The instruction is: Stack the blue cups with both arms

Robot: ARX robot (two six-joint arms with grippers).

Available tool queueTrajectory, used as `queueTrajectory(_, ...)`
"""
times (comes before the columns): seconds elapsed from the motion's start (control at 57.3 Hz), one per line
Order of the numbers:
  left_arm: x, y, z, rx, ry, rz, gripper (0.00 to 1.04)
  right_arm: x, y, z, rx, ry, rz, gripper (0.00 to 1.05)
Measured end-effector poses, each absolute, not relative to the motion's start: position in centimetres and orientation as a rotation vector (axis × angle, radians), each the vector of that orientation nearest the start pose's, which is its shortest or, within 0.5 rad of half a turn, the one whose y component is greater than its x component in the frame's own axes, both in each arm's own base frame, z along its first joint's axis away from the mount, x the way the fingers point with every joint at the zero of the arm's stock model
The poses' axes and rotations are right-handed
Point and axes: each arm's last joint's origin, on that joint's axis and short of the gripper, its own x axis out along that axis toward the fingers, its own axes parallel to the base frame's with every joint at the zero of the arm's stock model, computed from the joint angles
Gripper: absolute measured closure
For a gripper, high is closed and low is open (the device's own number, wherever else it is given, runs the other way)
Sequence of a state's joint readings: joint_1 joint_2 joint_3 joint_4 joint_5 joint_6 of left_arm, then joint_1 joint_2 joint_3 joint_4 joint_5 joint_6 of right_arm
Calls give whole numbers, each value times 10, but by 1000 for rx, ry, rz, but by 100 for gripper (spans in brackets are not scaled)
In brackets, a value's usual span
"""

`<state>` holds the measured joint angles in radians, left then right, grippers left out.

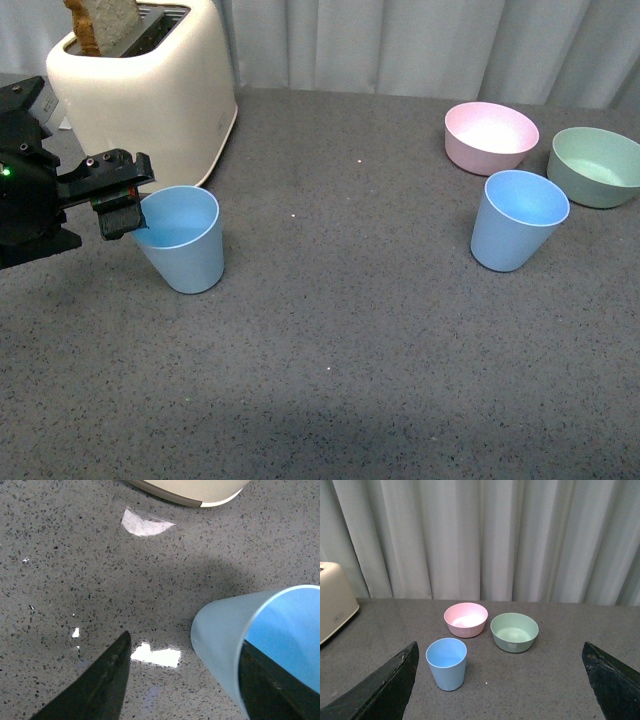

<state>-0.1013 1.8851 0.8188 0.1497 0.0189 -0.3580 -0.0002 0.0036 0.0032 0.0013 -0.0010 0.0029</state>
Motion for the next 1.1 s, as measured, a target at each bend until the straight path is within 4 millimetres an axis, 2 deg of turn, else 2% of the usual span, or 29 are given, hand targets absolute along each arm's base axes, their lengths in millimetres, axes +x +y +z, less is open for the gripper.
queueTrajectory(0.366, 330, -39, 93, -329, 942, 57, 102, 98, 0, 164, 3, -1, 1, 10)
queueTrajectory(0.523, 328, -43, 102, -314, 940, 49, 101, 98, 0, 164, 3, -1, 1, 10)
queueTrajectory(0.68, 328, -57, 115, -253, 921, 22, 101, 98, 0, 164, 2, -1, 1, 10)
queueTrajectory(0.907, 331, -102, 127, -144, 910, -91, 101, 98, 0, 164, 3, -1, 1, 10)
queueTrajectory(1.099, 330, -141, 120, -74, 923, -160, 101, 98, 0, 164, 2, -1, 1, 10)
